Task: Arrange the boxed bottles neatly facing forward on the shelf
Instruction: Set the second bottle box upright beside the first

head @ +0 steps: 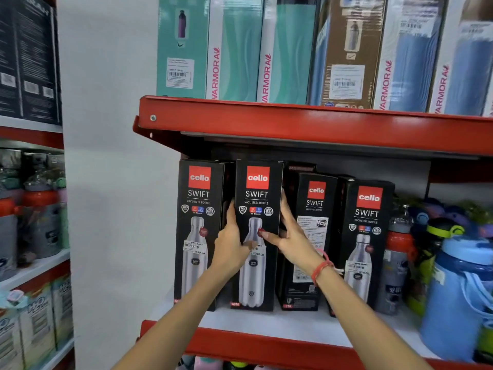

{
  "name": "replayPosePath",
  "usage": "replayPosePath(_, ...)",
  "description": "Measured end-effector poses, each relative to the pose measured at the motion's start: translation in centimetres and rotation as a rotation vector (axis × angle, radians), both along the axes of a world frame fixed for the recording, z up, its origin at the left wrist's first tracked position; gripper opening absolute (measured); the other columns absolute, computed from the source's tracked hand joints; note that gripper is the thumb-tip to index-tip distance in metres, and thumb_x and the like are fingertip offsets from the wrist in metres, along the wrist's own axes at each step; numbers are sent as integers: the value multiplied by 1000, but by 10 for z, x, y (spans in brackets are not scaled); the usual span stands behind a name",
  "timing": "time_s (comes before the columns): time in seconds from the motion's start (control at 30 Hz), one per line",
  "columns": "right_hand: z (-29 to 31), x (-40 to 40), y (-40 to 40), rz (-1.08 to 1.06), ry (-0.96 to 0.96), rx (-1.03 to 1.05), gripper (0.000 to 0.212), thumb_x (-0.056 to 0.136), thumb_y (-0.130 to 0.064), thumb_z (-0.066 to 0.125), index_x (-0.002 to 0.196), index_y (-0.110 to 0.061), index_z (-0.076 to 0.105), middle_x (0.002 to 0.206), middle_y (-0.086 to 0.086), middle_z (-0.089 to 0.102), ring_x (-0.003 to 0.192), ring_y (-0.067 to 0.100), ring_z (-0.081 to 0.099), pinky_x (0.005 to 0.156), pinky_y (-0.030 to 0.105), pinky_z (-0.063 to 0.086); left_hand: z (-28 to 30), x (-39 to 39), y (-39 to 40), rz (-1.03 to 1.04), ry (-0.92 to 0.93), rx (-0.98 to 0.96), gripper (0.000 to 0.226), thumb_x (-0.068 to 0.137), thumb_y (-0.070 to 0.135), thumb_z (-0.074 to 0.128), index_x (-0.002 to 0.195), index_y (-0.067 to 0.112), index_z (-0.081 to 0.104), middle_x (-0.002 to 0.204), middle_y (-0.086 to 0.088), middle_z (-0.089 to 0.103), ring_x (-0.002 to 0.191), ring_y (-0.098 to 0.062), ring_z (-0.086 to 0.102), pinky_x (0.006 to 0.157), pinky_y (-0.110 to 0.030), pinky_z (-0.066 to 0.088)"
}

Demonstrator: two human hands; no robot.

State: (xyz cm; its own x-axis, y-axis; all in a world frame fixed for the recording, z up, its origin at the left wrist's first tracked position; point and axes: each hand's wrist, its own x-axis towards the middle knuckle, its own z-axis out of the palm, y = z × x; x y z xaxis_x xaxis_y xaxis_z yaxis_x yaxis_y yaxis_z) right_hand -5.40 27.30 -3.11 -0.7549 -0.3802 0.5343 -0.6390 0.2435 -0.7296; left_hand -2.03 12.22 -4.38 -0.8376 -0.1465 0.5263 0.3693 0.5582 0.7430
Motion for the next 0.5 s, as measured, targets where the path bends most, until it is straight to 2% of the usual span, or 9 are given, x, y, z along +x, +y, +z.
replayPosePath(0.07, -6, -3, -3, -9, -1, -11, 101, 86, -11, 66, 143, -55, -4, 127, -51, 30, 136, 2, 34, 115, 44, 31, -4, -5, 1, 19, -8, -29, 109, 80, 3, 69, 150, 26, -11, 136, -10, 55, 118, -31, 57, 97, -43, 47)
replayPosePath(0.13, -9, -4, -4, -39, 8, -5, 101, 86, -11, 66, 144, -54, -5, 127, -47, 31, 134, 6, 40, 114, 42, 33, -6, -6, 2, 28, -7, -48, 110, 81, 1, 68, 149, 26, -15, 141, -10, 51, 120, -32, 55, 99, -44, 46)
replayPosePath(0.2, -10, -4, -6, -150, 64, 21, 96, 86, -17, 67, 147, -48, 0, 139, -29, 40, 129, 12, 48, 111, 41, 38, -3, -6, 4, 41, 26, -64, 111, 80, -2, 67, 149, 28, -15, 147, -11, 42, 123, -32, 53, 100, -42, 45)
replayPosePath(0.27, -8, 0, -7, -400, 264, 32, 75, 87, -24, 65, 149, -30, 23, 142, -3, 48, 115, 19, 60, 102, 39, 48, 1, -5, 7, 53, 80, -77, 115, 78, -4, 68, 149, 31, -15, 149, -11, 33, 121, -31, 54, 94, -34, 45)
replayPosePath(0.33, -3, 5, -5, -638, 538, -49, 50, 91, -21, 61, 138, -15, 47, 132, 8, 54, 98, 20, 64, 87, 35, 56, 7, -2, 10, 63, 126, -85, 116, 77, -1, 72, 149, 32, -14, 151, -9, 27, 115, -27, 56, 83, -23, 42)
replayPosePath(0.37, -2, 7, -2, -735, 638, -90, 44, 90, -17, 61, 133, -12, 53, 128, 10, 54, 99, 20, 59, 86, 33, 55, 9, -2, 11, 73, 140, -85, 117, 77, 1, 73, 149, 31, -13, 152, -8, 25, 113, -26, 57, 79, -21, 41)
replayPosePath(0.43, -4, 3, 3, -946, 685, -69, 54, 84, -17, 66, 135, -10, 49, 131, 15, 48, 114, 26, 44, 96, 37, 47, 13, 0, 11, 112, 161, -77, 117, 75, 0, 74, 149, 32, -11, 153, -9, 22, 109, -26, 59, 76, -21, 42)
replayPosePath(0.5, -11, -6, 4, -1085, 518, 52, 81, 77, -28, 71, 144, -8, 32, 142, 22, 36, 124, 35, 35, 103, 45, 39, 12, 0, 9, 154, 205, -81, 114, 75, -3, 72, 150, 30, -7, 152, -10, 22, 109, -27, 59, 78, -21, 43)
